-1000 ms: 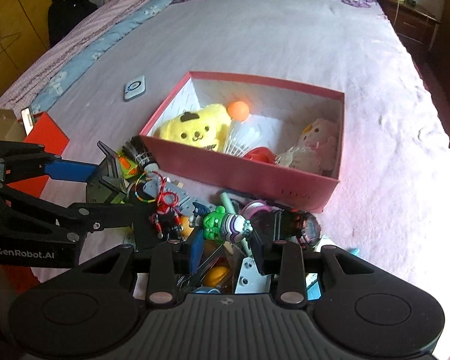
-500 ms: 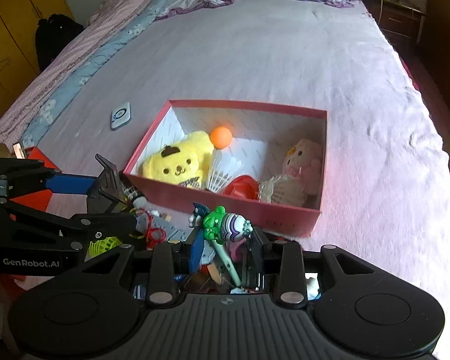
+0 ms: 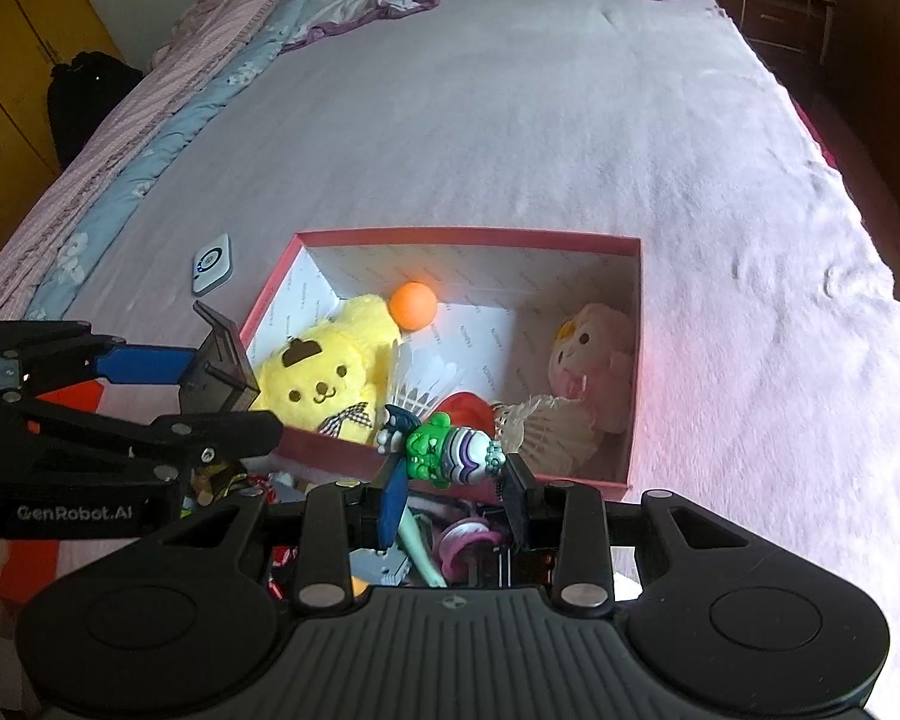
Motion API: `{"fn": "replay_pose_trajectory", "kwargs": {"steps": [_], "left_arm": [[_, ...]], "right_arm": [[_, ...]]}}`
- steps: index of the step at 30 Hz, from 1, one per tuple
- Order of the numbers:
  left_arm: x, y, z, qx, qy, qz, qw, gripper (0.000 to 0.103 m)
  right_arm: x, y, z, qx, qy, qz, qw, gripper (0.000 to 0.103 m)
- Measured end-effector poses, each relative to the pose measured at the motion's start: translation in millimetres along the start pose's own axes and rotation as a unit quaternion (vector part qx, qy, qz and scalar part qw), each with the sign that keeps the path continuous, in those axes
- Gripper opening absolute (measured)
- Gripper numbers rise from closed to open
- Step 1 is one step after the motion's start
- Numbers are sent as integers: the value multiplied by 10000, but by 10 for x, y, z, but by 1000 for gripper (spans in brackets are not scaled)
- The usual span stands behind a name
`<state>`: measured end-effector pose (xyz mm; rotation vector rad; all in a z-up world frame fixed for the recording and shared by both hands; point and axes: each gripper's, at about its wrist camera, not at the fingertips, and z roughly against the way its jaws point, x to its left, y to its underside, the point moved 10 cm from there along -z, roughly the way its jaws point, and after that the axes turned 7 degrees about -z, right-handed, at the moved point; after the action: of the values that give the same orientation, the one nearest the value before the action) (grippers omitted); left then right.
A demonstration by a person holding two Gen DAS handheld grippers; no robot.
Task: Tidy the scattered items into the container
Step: 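Carry the case in left tool and figure in right tool to box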
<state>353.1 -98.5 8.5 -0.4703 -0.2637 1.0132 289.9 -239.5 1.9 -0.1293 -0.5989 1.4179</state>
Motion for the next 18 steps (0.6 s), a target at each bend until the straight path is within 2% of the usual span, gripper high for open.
{"fn": "replay_pose_trajectory", "kwargs": {"steps": [18], "left_arm": [[64, -194, -251, 50, -29, 1, 10000, 65]], "right_arm": [[-65, -243, -217, -45, -6, -182, 9998, 36]]}}
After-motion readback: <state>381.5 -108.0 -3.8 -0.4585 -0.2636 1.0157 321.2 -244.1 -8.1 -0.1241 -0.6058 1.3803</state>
